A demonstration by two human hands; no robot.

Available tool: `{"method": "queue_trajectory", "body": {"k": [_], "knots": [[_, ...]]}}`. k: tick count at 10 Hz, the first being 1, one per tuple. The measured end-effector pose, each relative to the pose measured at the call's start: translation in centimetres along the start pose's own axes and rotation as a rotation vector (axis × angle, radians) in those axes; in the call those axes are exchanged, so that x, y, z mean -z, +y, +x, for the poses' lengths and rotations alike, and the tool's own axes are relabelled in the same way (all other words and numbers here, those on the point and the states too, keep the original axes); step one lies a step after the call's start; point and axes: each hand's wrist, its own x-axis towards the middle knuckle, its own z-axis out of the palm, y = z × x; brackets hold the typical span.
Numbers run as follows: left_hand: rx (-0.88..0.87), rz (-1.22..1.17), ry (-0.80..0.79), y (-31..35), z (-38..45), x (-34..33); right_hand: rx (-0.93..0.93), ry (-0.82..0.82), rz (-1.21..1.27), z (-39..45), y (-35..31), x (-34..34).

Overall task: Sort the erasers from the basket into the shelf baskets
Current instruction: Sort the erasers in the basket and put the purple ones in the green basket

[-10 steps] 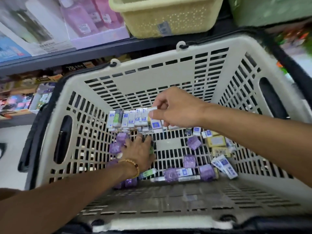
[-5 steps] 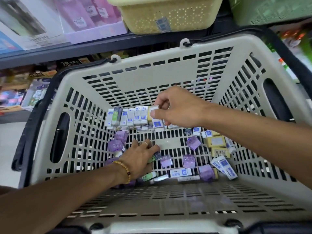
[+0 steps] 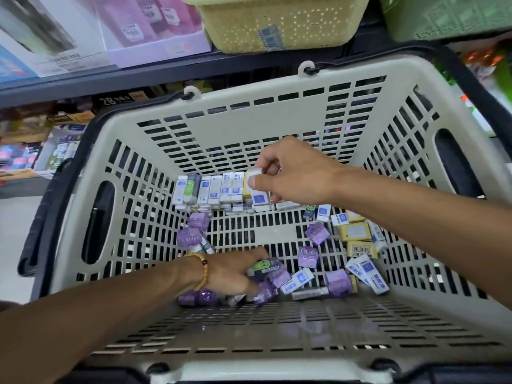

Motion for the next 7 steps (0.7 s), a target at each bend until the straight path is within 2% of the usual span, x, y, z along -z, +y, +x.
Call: {"method": "queue_trajectory", "body": {"k": [2,5,7], "knots": [[0.005,0.123,-0.072,0.35,0.10,0.00,-0.004,-0.007,-0.006,0.16,0.23,-0.16],[-0.052,0.269,-0.079,-0.12,0.59,0.02,-0.014,-0.019,-0.044,0.33,0.39,-0.37],[-0.030,0.213,-0.029,-0.16,0.95,-0.05,-0.015,-0.025,-0.045,0.45,0.46,-0.56]]}}
